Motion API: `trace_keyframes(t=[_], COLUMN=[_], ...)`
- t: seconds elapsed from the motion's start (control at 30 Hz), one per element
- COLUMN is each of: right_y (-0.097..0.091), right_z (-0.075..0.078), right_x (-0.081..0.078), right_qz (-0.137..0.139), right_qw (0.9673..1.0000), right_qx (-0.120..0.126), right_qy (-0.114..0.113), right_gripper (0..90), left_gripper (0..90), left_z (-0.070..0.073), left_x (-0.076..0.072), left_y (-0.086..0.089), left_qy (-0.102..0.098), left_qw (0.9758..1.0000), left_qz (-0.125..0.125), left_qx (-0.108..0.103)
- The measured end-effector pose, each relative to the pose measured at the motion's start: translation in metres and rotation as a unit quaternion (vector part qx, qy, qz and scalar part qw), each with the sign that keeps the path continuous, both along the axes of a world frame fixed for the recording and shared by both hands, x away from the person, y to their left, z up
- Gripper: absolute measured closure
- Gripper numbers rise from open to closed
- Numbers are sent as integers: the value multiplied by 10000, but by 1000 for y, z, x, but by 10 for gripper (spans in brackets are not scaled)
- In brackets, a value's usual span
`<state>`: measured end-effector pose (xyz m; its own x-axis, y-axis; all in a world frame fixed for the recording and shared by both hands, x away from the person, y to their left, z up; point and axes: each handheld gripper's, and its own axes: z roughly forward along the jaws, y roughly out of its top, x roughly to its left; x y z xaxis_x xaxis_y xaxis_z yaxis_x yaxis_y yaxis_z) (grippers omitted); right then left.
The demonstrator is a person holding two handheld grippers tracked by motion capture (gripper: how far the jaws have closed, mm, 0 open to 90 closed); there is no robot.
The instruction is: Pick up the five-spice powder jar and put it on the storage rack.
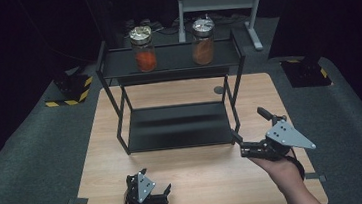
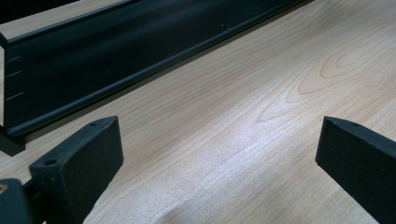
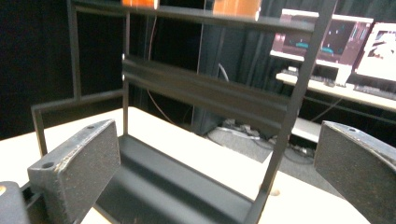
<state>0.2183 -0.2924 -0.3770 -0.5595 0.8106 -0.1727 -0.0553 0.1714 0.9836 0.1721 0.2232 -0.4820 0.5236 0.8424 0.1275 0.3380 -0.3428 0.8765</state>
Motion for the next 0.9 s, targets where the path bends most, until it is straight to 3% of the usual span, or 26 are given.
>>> trace_keyframes(t=[0.63, 0.9], right_y=[-17, -22], right_z=[-57, -94], right_x=[-10, -10], right_qz=[-181, -320], right_qw=[9974, 9927], right_qx=[-316, -493], right_qy=[627, 1055], right_gripper=[0, 0], left_gripper=[10, 10], left_z=[0, 1], left_x=[0, -1], left_y=[-2, -4], left_qy=[-24, -32], left_qw=[10000, 9999], left_qz=[-24, -14], left_qx=[93, 130])
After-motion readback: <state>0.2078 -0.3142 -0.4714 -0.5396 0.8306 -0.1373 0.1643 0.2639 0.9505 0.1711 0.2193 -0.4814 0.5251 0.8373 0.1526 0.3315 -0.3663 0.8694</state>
